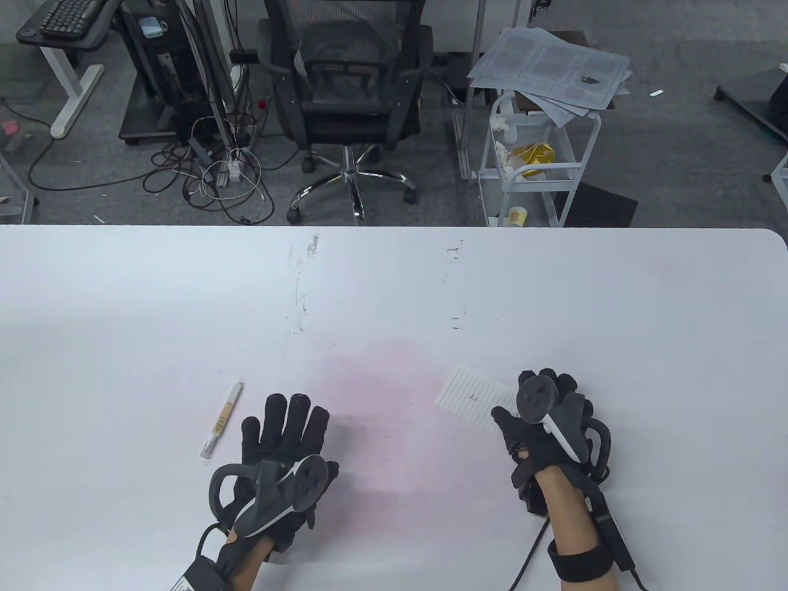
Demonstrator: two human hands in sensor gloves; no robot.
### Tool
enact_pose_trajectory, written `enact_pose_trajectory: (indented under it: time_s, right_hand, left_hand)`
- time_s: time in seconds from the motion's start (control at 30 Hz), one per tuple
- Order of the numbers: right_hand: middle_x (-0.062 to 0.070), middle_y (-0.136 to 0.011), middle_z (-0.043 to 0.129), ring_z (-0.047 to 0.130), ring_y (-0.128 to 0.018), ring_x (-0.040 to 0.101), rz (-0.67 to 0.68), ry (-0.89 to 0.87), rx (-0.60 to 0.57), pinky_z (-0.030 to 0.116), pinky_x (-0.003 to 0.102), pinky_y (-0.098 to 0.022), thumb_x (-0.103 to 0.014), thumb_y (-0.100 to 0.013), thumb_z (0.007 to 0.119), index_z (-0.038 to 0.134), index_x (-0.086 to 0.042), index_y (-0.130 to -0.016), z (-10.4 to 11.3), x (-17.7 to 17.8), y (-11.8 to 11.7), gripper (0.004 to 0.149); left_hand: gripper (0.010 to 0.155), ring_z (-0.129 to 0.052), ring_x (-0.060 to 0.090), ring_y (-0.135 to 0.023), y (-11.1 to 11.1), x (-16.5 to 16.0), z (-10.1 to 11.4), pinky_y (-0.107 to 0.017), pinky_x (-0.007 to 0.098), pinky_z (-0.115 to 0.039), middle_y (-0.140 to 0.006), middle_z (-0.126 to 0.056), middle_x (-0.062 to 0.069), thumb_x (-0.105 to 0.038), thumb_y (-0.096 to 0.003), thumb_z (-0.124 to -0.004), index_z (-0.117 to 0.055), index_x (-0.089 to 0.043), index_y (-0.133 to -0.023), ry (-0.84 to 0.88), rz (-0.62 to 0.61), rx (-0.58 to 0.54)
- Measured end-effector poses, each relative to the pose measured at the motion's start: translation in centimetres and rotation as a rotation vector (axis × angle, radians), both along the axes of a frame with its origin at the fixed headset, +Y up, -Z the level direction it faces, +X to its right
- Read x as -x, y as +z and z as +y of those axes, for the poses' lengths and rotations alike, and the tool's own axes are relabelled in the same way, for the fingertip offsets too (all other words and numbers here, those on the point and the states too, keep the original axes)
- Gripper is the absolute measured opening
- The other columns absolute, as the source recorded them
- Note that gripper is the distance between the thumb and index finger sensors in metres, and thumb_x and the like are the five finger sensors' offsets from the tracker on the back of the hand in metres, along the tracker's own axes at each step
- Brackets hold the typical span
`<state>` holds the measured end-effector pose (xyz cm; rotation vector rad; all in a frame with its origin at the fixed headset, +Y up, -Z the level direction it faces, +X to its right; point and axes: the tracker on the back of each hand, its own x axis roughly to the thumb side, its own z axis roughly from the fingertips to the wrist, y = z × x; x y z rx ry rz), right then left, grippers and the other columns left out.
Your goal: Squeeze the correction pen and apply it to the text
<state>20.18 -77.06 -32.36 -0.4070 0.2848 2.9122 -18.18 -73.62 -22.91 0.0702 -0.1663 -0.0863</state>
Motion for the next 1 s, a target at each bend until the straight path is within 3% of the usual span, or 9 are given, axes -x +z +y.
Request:
enact_pose_trajectory:
  time_s: [0.2,0.43,0.63,0.83,1.0]
  right_hand:
    - [0.0,-0.111,0.023,0.02,-0.106,0.039,0.02,0.05,0.138,0.03,0.067,-0.071,-0.073,-0.04,0.064,0.034,-0.031,-0.106,-1.1,0.1,-0.2,0.083]
    - [0.002,-0.112,0.024,0.024,-0.105,0.042,0.041,0.077,0.125,0.033,0.065,-0.072,-0.072,-0.043,0.061,0.034,-0.029,-0.107,-1.0,0.6,0.2,0.082]
    - [0.003,-0.11,0.031,0.032,-0.105,0.042,0.038,0.066,0.081,0.038,0.063,-0.073,-0.067,-0.044,0.066,0.041,-0.025,-0.105,-0.7,1.0,0.4,0.079]
    - [0.003,-0.105,0.042,0.045,-0.102,0.042,0.007,0.071,0.04,0.044,0.06,-0.072,-0.067,-0.043,0.072,0.051,-0.023,-0.098,-0.4,0.9,0.4,0.074]
    - [0.002,-0.101,0.047,0.052,-0.098,0.043,-0.022,0.074,0.035,0.048,0.059,-0.071,-0.069,-0.04,0.074,0.065,-0.024,-0.085,-0.3,0.9,0.5,0.064]
  left_hand:
    - [0.08,-0.032,0.033,-0.113,0.0,0.1,0.1,-0.078,0.061,-0.043,-0.119,-0.029,-0.003,-0.07,-0.0362,-0.063,-0.04,-0.04,-0.107,-0.005,0.004,0.008]
    - [0.08,-0.032,0.033,-0.113,0.0,0.1,0.2,-0.078,0.061,-0.043,-0.119,-0.029,-0.003,-0.07,-0.0361,-0.063,-0.04,-0.04,-0.107,-0.006,0.005,0.009]
    - [0.08,-0.032,0.033,-0.113,0.0,0.2,0.2,-0.078,0.061,-0.043,-0.119,-0.029,-0.003,-0.07,-0.0362,-0.063,-0.04,-0.04,-0.107,-0.005,0.006,0.01]
    - [0.08,-0.033,0.033,-0.113,0.0,0.1,0.2,-0.078,0.061,-0.043,-0.119,-0.03,-0.003,-0.07,-0.036,-0.063,-0.04,-0.04,-0.107,-0.006,0.007,0.01]
    - [0.08,-0.033,0.033,-0.113,0.0,0.1,0.2,-0.078,0.061,-0.043,-0.119,-0.03,-0.003,-0.07,-0.0361,-0.063,-0.04,-0.04,-0.107,-0.006,0.007,0.01]
